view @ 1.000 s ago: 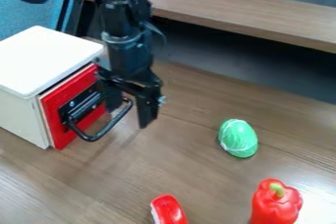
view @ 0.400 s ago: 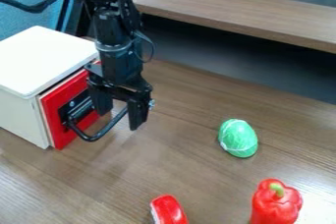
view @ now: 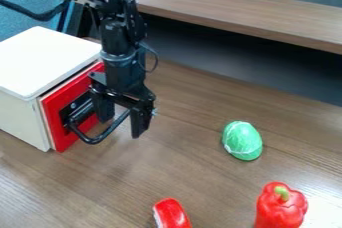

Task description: Open the drawer

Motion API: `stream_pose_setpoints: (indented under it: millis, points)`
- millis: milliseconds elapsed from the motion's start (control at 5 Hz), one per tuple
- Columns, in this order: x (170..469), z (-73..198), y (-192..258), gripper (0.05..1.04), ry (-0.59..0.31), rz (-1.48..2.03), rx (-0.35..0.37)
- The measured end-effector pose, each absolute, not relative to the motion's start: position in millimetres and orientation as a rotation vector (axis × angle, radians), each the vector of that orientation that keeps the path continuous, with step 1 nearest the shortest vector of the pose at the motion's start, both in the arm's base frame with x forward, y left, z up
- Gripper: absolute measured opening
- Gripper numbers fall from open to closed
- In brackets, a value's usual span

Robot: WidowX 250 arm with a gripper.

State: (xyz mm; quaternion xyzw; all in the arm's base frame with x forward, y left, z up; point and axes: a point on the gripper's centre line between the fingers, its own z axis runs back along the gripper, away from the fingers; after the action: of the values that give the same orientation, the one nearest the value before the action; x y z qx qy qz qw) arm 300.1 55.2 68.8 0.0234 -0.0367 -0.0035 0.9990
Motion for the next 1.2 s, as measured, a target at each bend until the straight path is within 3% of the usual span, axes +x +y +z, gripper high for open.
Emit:
stream_pose_setpoints:
  millis: [600,1200]
  points:
    - [308,53,65,0.998,-0.046,0.002,0.078]
    - [302,38,35,0.999,-0.057,-0.047,-0.018]
